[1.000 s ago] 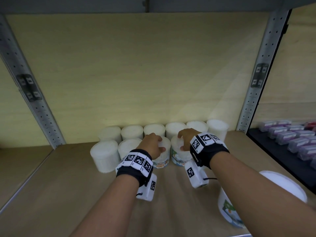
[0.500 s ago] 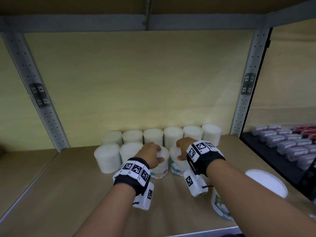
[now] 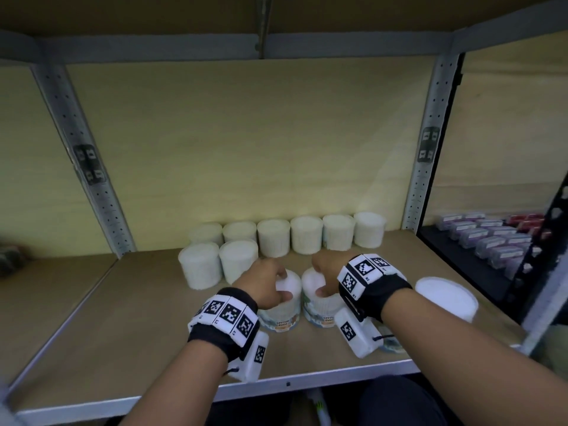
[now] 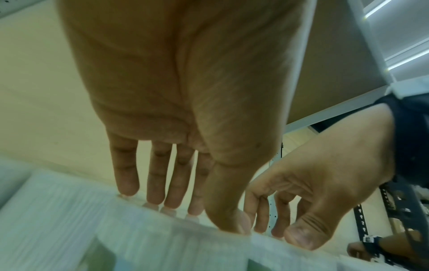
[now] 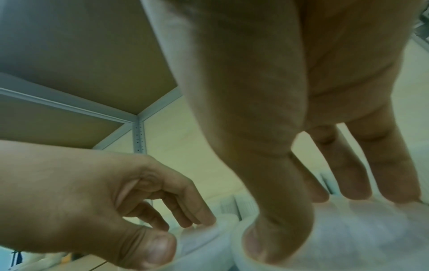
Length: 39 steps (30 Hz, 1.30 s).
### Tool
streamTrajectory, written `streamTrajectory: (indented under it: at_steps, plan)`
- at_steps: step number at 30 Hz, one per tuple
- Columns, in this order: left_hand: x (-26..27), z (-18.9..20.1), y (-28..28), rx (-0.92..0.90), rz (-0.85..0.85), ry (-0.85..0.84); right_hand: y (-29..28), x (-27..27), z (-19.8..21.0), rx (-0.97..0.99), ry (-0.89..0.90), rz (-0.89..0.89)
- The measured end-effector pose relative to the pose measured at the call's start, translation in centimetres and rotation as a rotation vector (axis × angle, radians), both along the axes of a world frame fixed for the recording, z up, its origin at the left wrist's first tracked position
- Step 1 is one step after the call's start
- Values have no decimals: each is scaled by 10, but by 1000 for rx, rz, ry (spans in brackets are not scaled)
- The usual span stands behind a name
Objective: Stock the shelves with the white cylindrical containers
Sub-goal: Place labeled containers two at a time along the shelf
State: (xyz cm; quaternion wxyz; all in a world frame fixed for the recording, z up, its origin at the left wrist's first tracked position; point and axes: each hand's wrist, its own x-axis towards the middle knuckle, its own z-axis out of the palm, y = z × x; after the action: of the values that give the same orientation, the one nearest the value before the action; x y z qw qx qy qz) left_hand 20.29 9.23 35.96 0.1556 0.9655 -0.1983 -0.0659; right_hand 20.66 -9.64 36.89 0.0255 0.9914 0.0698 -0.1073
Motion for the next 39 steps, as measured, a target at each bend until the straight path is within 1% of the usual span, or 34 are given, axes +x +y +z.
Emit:
streamTrajectory:
  at_steps: [6, 10, 14, 19, 26, 33, 36, 39]
  plan:
    - [-29, -3, 3, 5, -3, -26, 12, -39, 15, -79, 114, 31]
    - [-44, -6, 4, -9, -4, -46, 8, -55, 14, -32, 99, 43]
    - [-53, -9, 3, -49, 3, -69, 5, -65, 14, -39, 111, 44]
    - [-60, -10, 0, -74, -6, -75, 2, -73, 16, -25, 129, 22]
    - [-65, -13, -2, -103, -8, -67, -6, -80, 14, 49, 114, 5]
    - [-66, -13, -1, -147, -9, -51, -4, -76, 17, 2, 126, 8]
    - [-63, -11, 3, -208, -9, -56, -3, -72, 21, -22, 150, 12]
    - [-57, -7, 13, -282, 10, -88, -1, -65, 27, 13, 122, 23]
